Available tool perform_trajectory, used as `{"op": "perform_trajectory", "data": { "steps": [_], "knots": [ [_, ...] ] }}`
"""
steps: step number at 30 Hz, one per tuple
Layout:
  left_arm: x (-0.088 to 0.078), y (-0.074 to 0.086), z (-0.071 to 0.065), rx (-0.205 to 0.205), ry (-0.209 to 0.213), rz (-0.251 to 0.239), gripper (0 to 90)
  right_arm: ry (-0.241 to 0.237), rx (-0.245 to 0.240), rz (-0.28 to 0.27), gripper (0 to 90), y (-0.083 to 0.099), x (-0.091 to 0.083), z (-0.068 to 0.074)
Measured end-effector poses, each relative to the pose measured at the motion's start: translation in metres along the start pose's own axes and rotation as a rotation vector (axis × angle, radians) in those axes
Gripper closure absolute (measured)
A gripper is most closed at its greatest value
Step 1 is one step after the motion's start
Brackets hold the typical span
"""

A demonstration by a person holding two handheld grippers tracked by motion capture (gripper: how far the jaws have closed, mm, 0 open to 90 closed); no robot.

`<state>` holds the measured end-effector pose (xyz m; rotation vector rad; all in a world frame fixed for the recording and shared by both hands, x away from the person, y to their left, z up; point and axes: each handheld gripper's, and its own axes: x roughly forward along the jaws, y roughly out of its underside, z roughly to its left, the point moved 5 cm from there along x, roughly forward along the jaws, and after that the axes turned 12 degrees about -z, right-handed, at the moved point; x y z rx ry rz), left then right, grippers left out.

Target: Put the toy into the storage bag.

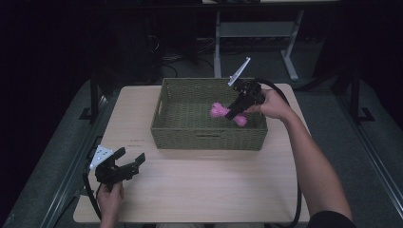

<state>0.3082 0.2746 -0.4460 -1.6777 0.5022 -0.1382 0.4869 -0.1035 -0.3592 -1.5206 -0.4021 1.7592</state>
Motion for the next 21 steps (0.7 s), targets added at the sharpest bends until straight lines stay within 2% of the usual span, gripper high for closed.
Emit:
{"op": "perform_trajectory", "data": {
  "steps": [8,21],
  "knots": [
    [0.0,0.0,0.0,-0.002,-0.001,-0.001,12.8,0.007,0.03,0.015,58.1,0.006,0.007,-0.012],
    [-0.001,0.0,0.001,-0.001,0.0,-0.001,12.8,-0.002,0.026,0.043,58.0,0.008,0.024,-0.019]
  ]
}}
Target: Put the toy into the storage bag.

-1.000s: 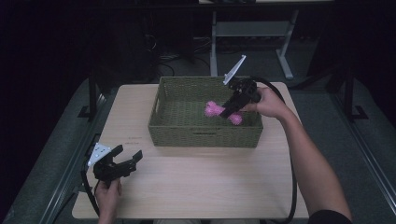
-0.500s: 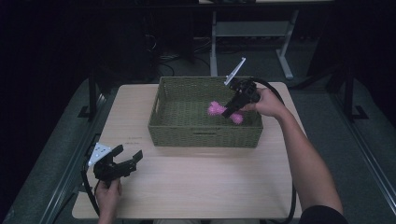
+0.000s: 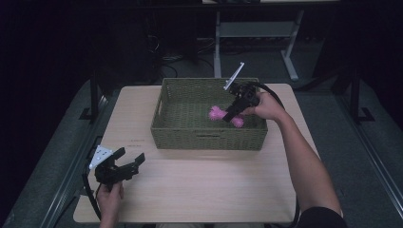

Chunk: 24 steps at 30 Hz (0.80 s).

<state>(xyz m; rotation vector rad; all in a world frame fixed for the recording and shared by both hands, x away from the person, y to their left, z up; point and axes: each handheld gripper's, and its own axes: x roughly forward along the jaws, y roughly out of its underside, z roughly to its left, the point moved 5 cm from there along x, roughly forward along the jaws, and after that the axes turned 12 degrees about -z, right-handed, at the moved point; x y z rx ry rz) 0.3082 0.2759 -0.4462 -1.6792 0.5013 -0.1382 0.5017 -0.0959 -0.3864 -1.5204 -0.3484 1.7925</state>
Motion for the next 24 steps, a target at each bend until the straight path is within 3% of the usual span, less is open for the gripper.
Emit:
{"op": "perform_trajectory", "data": {
  "steps": [24],
  "knots": [
    [0.0,0.0,0.001,-0.005,-0.002,0.001,12.8,-0.01,0.014,0.046,57.9,0.008,0.015,-0.004]
  ]
}}
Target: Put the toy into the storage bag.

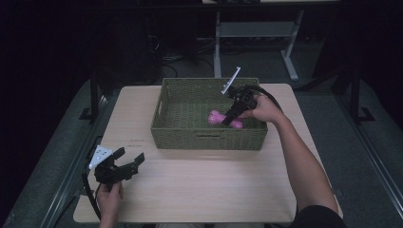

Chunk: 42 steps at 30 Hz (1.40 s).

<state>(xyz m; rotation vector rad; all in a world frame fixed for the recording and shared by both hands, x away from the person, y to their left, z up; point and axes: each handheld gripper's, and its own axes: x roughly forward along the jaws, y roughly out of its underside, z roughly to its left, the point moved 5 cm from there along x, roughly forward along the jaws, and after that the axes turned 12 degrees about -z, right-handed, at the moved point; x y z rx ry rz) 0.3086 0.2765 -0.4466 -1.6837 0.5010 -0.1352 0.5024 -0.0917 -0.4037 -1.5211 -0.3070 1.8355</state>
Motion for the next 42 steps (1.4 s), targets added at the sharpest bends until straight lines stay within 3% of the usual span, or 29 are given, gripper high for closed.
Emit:
{"op": "perform_trajectory", "data": {
  "steps": [11,26,42],
  "knots": [
    [0.002,0.0,-0.001,0.007,0.005,0.003,12.8,-0.004,0.015,0.02,57.9,0.011,0.009,-0.001],
    [0.001,0.0,-0.001,0.007,0.004,0.0,12.8,-0.006,0.015,0.026,57.7,0.012,0.012,0.0],
    [0.003,0.0,-0.003,0.006,0.007,0.001,12.8,0.021,0.048,-0.031,50.7,0.015,0.003,-0.001]
  ]
}}
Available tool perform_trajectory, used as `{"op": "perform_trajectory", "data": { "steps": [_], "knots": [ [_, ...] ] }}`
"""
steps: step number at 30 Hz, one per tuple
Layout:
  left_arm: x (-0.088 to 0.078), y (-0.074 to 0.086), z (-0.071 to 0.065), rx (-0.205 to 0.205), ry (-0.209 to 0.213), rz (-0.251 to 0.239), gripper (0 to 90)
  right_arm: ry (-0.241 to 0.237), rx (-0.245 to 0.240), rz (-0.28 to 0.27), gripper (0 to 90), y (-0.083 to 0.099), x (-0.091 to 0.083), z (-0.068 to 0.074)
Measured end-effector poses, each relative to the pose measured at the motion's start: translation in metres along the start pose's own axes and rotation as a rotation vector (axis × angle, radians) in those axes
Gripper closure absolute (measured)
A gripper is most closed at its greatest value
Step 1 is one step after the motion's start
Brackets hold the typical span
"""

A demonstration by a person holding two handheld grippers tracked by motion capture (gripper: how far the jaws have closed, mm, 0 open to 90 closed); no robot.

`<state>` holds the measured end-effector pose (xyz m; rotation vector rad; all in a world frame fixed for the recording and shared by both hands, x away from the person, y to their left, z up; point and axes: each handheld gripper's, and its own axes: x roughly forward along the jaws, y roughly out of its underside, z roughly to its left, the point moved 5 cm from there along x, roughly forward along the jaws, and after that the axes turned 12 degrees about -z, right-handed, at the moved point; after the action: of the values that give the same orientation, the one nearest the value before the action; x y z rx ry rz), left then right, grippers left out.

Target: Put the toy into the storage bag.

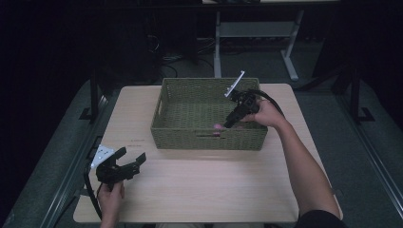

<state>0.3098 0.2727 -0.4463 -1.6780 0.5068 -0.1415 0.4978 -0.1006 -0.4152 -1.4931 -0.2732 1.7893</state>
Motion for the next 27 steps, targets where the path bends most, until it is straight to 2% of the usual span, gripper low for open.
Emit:
{"op": "perform_trajectory", "data": {
  "steps": [10,27],
  "knots": [
    [0.0,0.0,-0.001,0.002,0.004,0.003,12.8,0.032,-0.005,-0.03,46.3,-0.001,-0.013,0.007],
    [-0.001,0.001,-0.001,0.001,0.001,0.001,12.8,0.115,-0.028,-0.086,37.4,-0.006,-0.042,0.025]
  ]
}}
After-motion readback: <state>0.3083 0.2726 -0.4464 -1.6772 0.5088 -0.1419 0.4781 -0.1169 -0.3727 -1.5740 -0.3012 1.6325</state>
